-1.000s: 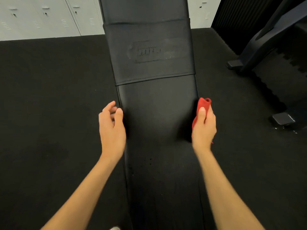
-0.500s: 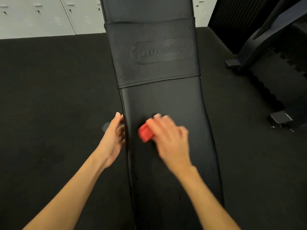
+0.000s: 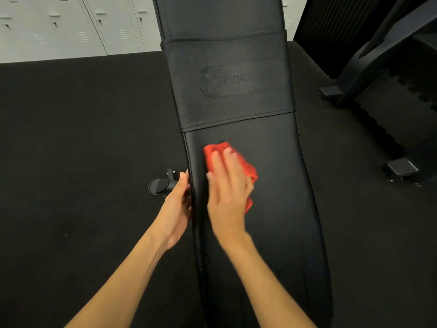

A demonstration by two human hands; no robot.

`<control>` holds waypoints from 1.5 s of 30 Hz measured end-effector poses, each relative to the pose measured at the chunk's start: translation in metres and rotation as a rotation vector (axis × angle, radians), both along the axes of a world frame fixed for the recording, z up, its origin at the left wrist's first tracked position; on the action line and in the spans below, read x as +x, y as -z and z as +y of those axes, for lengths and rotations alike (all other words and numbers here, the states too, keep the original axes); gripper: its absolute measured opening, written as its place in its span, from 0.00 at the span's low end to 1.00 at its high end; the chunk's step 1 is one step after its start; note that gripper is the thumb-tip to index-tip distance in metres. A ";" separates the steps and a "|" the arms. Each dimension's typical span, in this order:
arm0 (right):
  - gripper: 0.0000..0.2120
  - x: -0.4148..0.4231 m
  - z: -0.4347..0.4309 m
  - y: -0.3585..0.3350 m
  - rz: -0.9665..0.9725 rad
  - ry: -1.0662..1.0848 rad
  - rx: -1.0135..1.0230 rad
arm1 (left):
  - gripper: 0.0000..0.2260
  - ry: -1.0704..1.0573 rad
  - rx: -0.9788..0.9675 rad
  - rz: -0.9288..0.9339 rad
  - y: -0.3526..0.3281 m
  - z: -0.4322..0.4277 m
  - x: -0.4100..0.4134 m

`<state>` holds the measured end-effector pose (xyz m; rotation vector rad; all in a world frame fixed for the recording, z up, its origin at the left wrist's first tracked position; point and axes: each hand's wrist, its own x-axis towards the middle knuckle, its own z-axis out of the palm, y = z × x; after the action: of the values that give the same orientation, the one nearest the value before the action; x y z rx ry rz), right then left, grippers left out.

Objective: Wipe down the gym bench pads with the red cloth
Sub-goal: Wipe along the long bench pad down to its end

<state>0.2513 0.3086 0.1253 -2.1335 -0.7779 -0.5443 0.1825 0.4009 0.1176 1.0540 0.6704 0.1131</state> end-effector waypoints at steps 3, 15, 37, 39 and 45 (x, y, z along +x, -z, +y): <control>0.17 -0.014 -0.018 0.011 -0.224 -0.299 -0.249 | 0.31 -0.034 -0.085 -0.006 0.000 0.008 0.000; 0.19 0.096 -0.011 -0.034 0.290 0.439 0.177 | 0.27 0.057 -0.050 0.002 0.005 0.009 -0.004; 0.27 0.048 -0.022 -0.023 -0.204 -0.443 -0.336 | 0.28 0.045 -0.048 0.007 0.013 0.000 -0.001; 0.25 0.069 -0.002 -0.041 -0.169 -0.283 -0.226 | 0.27 0.043 -0.063 0.013 0.015 -0.001 -0.002; 0.19 0.057 0.011 -0.028 -0.118 -0.189 -0.087 | 0.27 0.050 -0.076 -0.002 0.015 0.000 -0.006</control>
<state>0.3085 0.3199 0.1536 -2.0921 -1.0747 -0.5474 0.1767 0.4006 0.1029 0.9966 0.6416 0.0451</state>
